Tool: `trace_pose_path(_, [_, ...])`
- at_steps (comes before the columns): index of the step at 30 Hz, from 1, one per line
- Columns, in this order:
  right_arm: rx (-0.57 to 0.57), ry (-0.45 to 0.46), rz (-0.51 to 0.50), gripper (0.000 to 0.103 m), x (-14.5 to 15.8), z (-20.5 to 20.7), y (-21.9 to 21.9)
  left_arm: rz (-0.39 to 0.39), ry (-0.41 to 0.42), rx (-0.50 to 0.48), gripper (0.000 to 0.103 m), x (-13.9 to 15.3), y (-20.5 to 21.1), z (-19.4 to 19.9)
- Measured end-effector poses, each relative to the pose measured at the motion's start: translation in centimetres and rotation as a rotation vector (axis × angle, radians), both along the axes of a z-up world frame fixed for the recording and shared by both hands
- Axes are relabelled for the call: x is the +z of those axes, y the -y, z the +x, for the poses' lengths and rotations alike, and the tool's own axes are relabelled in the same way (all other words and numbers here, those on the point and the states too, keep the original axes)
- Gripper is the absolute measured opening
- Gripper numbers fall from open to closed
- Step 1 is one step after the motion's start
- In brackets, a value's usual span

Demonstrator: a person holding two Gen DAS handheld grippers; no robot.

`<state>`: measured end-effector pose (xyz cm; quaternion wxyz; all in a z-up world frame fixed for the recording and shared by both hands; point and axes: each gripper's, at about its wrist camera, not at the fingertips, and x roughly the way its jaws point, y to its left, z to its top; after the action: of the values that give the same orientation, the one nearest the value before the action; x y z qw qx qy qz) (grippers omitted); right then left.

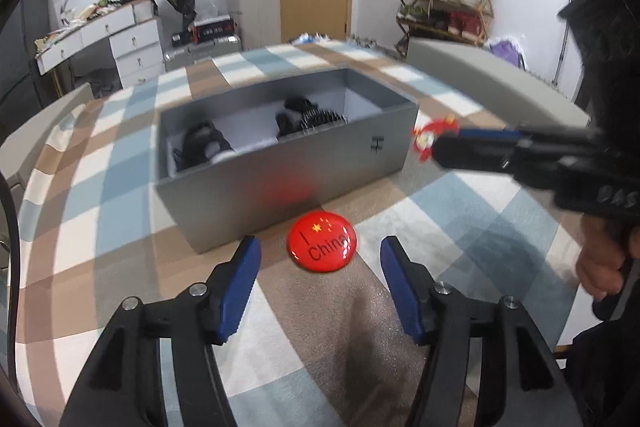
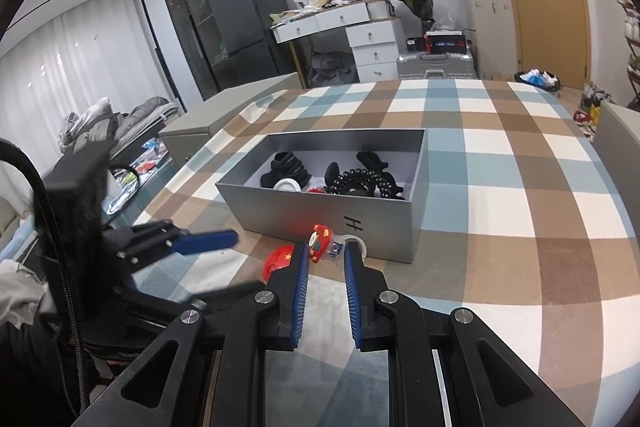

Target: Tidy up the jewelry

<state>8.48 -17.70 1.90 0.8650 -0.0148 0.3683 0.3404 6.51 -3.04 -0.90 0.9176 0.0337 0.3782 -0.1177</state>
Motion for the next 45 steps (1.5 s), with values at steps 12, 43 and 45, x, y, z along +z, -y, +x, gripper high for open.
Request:
trace_pose_path(12, [-0.002, -0.004, 0.003, 0.017, 0.0, 0.0, 0.1, 0.039, -0.053, -0.007, 0.035, -0.7, 1.1, 0.5])
trace_pose_path(43, [0.001, 0.003, 0.014, 0.017, 0.4, 0.1, -0.1, 0.011, 0.015, -0.012, 0.034, 0.9, 0.2, -0.1])
trace_pose_path(45, [0.001, 0.003, 0.015, 0.017, 0.4, 0.1, -0.1, 0.013, 0.017, -0.015, 0.034, 0.8, 0.2, -0.2])
